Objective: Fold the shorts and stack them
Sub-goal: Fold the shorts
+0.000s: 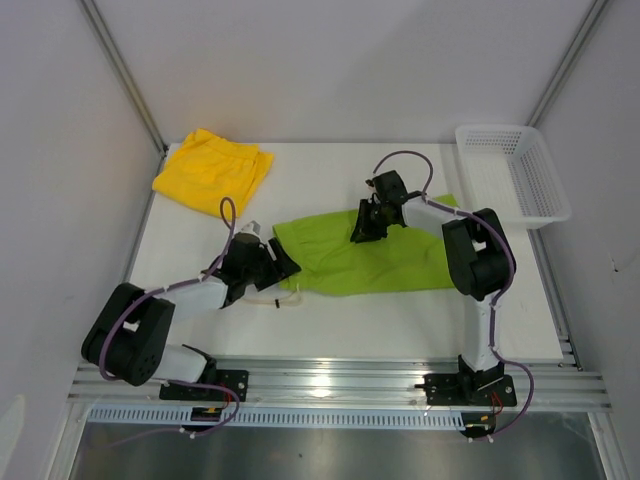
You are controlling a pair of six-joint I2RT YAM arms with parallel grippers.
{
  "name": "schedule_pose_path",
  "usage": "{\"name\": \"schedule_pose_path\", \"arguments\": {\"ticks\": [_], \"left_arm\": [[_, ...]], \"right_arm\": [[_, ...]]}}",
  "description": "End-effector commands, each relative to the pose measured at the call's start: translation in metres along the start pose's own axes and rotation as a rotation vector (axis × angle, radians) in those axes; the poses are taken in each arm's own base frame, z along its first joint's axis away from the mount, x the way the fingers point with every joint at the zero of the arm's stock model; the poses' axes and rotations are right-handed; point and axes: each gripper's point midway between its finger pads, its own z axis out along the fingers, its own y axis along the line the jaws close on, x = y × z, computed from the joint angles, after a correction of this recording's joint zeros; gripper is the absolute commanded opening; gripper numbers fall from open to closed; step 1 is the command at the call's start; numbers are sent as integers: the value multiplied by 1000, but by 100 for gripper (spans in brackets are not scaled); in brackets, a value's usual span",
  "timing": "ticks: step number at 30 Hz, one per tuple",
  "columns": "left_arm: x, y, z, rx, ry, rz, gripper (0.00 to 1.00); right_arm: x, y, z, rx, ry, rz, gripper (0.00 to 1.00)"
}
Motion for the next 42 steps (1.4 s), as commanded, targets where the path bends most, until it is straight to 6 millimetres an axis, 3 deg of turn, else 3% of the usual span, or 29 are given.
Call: {"name": "schedule_pose_path", "arguments": {"ticks": [1,5,8,13,15,17,21,29,42], "left_arm": [[2,20,-9,-115,-12,-27,76],[-13,13,-22,-130,-23,24,83],[-22,12,-34,-153,-40,45,90],[-11,13,-39,-106,10,5,92],[-4,15,-36,-78,14,-29,91],[-4,5,-34,-19,11,-57,91],[0,-10,-32,56,14,-90,85],[-5,-21,-27,92,-30,-98,80],[11,-40,-9,140,20,-81,77]], "right_arm": [[-9,22,-16,-47,-47,-30,23],[-5,48,-43,-118,-78,-69,25],[7,69,-52,-162,-79,-110,27],[24,103,-62,-235,-76,-172,33],[34,111,-57,-243,-52,-187,33],[43,115,-47,-238,-27,-195,33],[61,115,-30,-222,20,-189,32],[94,109,8,-187,118,-165,31],[118,138,23,-233,171,-201,30]]}}
